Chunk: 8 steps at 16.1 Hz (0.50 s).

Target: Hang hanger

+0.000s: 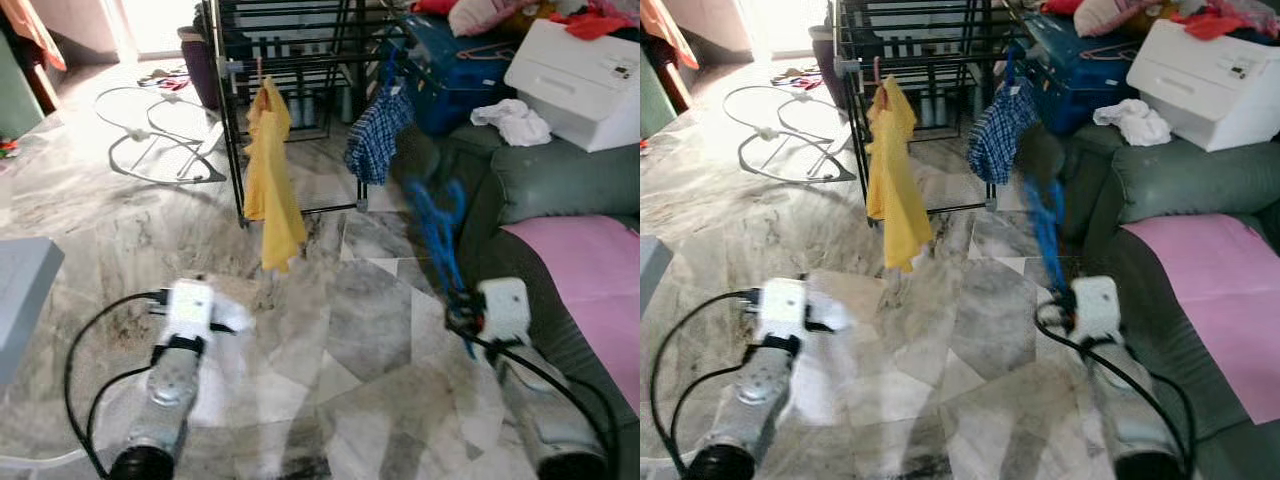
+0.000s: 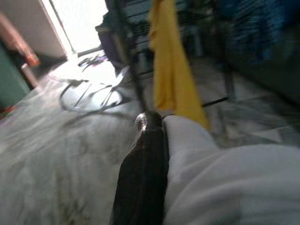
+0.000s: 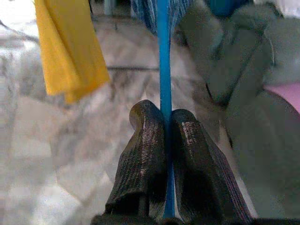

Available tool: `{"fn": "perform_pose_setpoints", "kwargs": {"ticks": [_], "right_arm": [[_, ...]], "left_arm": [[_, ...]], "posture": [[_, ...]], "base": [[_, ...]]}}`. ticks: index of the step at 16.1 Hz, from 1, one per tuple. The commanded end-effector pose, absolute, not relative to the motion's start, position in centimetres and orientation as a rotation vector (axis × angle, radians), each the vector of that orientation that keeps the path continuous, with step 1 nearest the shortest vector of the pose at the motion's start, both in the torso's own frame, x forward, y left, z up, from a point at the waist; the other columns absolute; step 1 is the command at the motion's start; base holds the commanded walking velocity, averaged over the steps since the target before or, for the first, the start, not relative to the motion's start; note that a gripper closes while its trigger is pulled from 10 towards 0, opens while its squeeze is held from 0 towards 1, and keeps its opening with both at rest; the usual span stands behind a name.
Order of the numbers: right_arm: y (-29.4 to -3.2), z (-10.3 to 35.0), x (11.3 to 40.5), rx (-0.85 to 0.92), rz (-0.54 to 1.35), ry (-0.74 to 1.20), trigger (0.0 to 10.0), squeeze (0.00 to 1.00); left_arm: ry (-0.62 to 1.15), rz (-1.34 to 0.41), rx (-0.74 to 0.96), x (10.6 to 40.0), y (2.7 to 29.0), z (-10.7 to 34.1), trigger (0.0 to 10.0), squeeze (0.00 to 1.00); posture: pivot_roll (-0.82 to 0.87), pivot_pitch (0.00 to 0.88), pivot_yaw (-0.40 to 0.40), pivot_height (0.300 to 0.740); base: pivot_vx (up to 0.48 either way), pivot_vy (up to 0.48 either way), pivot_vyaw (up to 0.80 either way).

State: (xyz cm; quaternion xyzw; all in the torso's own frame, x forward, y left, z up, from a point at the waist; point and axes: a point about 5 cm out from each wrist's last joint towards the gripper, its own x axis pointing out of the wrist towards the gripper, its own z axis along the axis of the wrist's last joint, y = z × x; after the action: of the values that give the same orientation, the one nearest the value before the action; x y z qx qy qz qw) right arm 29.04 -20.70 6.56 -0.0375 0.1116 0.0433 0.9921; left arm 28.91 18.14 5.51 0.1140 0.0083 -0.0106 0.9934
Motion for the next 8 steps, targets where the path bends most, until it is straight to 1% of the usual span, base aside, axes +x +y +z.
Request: {"fn": "perform_pose_setpoints", "kwargs": {"ticks": [1, 3, 4, 6, 8], "right_arm": [[-20.6, 7.3, 29.3, -0.044, 0.052, 0.182, 10.0, 0.00], [-18.7, 7.6, 29.4, -0.011, 0.055, 0.142, 10.0, 0.00], [-17.8, 7.7, 29.2, -0.016, 0.082, 0.121, 10.0, 0.00], [-17.2, 7.7, 29.1, -0.018, 0.099, 0.110, 10.0, 0.00], [-16.8, 7.9, 29.4, -0.009, 0.114, 0.103, 10.0, 0.00]], "left_arm": [[-0.048, -0.062, 0.236, 29.0, 17.9, 6.8, 10.0, 0.00], [-0.035, -0.117, 0.232, 28.2, 17.5, 6.8, 10.0, 0.00], [-0.046, -0.111, 0.215, 28.3, 17.4, 7.2, 10.0, 0.00], [-0.053, -0.092, 0.205, 28.5, 17.3, 7.6, 10.0, 0.00], [-0.049, -0.103, 0.190, 28.7, 16.4, 7.9, 10.0, 0.00]], "posture": [[-0.20, 0.000, 0.029, 0.740], [-0.19, 0.000, 0.026, 0.740], [-0.19, 0.000, 0.025, 0.740], [-0.19, 0.000, 0.025, 0.740], [-0.19, 0.000, 0.029, 0.740]], "base": [[0.000, 0.000, 0.00], [0.000, 0.000, 0.00], [0.000, 0.000, 0.00], [0.000, 0.000, 0.79], [0.000, 0.000, 0.78]]}}
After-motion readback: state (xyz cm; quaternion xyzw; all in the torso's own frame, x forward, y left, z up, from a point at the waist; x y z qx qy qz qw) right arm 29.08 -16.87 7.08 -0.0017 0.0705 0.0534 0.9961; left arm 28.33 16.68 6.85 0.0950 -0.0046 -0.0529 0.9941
